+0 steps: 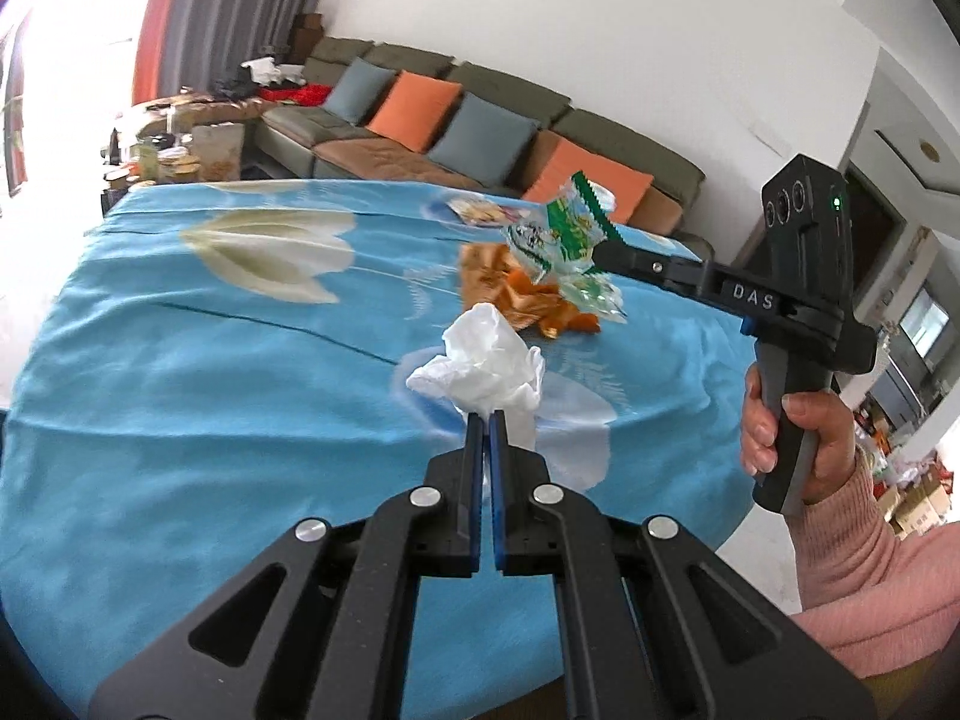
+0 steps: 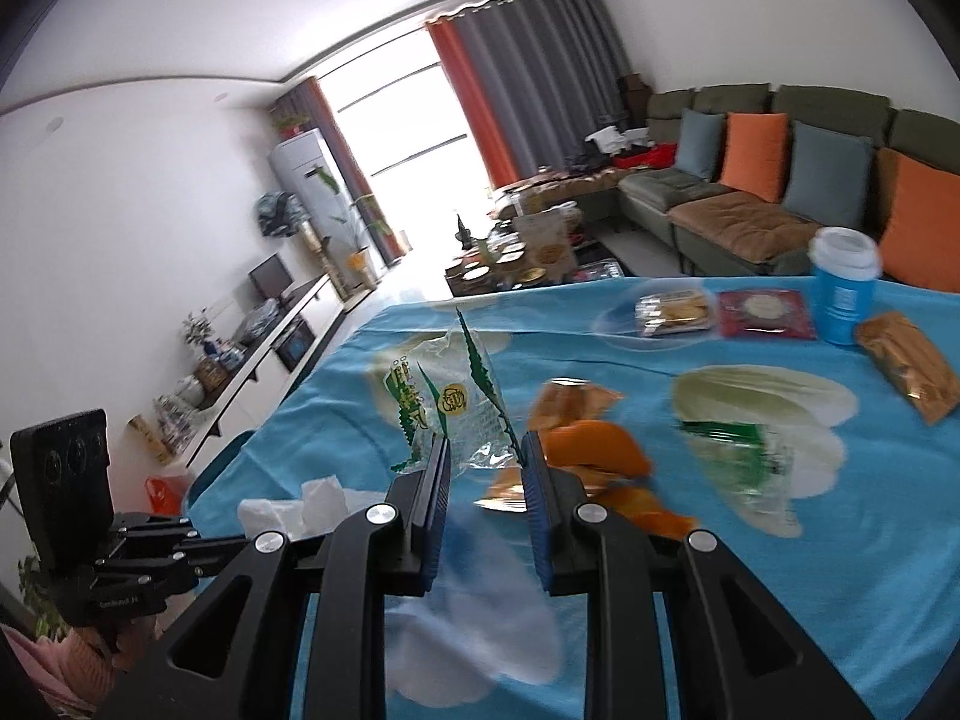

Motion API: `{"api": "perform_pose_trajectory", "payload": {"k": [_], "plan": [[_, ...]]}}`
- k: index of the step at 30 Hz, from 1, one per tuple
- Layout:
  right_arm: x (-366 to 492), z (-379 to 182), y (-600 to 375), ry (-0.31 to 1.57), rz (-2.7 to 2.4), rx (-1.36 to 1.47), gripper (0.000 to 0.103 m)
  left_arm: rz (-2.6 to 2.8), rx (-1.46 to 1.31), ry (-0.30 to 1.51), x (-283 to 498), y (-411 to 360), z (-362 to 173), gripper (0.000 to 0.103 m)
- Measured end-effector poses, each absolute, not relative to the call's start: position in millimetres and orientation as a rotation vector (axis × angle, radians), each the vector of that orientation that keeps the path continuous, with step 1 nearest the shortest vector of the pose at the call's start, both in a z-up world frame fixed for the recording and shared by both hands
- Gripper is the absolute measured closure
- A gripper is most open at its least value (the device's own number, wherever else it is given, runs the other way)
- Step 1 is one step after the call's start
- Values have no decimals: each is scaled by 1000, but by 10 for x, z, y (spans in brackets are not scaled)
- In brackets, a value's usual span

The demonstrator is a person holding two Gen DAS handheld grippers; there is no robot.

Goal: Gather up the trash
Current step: 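Grasp the clear plastic snack bag with the right gripper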

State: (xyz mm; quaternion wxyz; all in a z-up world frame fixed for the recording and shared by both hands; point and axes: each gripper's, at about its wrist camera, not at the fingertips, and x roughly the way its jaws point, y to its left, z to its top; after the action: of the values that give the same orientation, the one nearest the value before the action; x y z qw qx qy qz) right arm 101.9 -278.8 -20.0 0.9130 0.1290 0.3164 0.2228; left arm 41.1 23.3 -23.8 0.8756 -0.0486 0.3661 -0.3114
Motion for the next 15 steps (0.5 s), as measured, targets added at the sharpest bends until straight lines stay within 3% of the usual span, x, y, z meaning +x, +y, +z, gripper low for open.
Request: {"api": "perform_pose_trajectory", "payload": {"k": [15], "plan": [[1046,-158,-2031,685,619,207,81,-482,-120,672,155,965,-2,100]]}}
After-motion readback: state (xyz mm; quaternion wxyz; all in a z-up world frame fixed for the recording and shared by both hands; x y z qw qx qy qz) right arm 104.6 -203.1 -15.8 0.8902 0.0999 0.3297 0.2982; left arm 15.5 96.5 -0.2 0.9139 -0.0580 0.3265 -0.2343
